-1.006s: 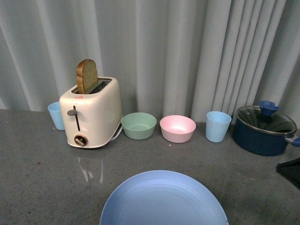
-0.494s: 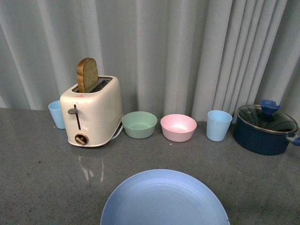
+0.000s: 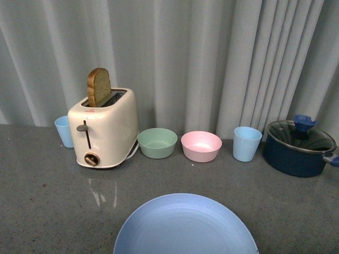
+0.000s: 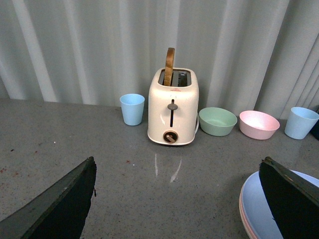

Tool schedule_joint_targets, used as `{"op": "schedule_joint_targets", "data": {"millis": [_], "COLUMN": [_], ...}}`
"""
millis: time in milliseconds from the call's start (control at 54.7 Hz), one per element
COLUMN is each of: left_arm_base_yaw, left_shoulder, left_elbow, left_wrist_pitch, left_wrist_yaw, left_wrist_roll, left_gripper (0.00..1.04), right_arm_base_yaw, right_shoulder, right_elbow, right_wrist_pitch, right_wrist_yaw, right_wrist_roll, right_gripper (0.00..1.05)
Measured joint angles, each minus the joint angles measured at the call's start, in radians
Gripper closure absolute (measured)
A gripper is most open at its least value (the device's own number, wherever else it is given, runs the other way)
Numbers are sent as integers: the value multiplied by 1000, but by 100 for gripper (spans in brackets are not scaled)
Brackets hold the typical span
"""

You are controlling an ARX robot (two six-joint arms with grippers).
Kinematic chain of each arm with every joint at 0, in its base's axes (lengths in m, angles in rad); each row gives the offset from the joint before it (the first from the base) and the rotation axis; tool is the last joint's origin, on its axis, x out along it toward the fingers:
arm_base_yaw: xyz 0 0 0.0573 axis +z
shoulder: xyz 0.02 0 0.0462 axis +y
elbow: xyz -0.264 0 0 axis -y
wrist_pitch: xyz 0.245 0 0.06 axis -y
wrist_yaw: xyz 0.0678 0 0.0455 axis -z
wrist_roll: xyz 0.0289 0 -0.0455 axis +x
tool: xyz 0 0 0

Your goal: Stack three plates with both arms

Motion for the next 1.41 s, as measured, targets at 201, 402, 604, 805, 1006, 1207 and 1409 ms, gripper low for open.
{"op": "schedule_joint_targets", "data": {"millis": [201,402,604,805,1006,1207,1409], "left_arm_base_yaw": [0,0,0,0,0,0,0], "left_shoulder": [0,0,0,0,0,0,0], "left_elbow": [0,0,0,0,0,0,0], "left_wrist_pitch": [0,0,0,0,0,0,0], "left_wrist_yaw": [0,0,0,0,0,0,0], "left_wrist_roll": [0,0,0,0,0,0,0], "left_gripper": [7,7,7,7,7,7,7], "right_arm_base_yaw": [0,0,0,0,0,0,0], "right_shoulder": [-135,-260,-369,-444,-502,-629,-706], "right_elbow": [-4,-4,-4,-4,-4,-4,-4], "right_wrist_pitch": [-122,-238,-342,-415,-474,-631,-685], "right_wrist_yaw": [0,0,0,0,0,0,0], "right_wrist_roll": [0,0,0,0,0,0,-2], "right_gripper": [102,102,102,102,102,102,101]}}
